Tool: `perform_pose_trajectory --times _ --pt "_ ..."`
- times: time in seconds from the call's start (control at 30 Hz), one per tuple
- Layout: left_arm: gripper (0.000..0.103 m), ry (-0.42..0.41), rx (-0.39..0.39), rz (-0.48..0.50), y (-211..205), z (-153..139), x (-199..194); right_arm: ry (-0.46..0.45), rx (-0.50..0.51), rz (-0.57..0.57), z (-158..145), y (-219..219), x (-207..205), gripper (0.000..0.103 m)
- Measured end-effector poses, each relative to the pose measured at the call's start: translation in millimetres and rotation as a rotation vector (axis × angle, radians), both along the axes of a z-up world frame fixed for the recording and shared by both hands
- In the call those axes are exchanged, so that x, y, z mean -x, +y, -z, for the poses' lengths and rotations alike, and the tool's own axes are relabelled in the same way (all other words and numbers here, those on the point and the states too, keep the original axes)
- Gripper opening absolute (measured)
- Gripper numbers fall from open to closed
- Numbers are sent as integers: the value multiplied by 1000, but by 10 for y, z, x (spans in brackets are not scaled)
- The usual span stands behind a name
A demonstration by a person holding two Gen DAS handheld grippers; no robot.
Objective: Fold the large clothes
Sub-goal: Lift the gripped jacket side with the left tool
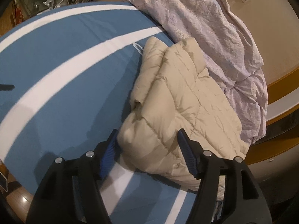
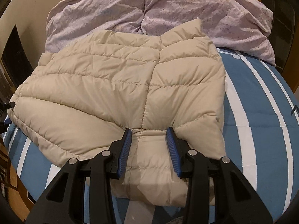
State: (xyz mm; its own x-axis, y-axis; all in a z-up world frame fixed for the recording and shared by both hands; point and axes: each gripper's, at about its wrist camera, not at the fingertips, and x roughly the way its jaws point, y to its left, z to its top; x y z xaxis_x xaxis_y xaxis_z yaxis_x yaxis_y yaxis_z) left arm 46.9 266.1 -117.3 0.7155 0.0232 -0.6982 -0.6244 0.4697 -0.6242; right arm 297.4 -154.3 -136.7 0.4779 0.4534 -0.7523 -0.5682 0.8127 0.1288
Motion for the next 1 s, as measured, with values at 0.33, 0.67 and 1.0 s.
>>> perform_pose_trajectory --times 0.33,0.67,1.0 --pt "63 -24 57 -68 -38 82 -120 16 -34 5 19 -34 -8 41" --pt "26 -82 76 -96 -67 54 -150 23 -65 -1 20 -73 -4 41" --pt "12 -239 9 -41 -201 -623 -274 49 -102 -8 26 -125 -36 41"
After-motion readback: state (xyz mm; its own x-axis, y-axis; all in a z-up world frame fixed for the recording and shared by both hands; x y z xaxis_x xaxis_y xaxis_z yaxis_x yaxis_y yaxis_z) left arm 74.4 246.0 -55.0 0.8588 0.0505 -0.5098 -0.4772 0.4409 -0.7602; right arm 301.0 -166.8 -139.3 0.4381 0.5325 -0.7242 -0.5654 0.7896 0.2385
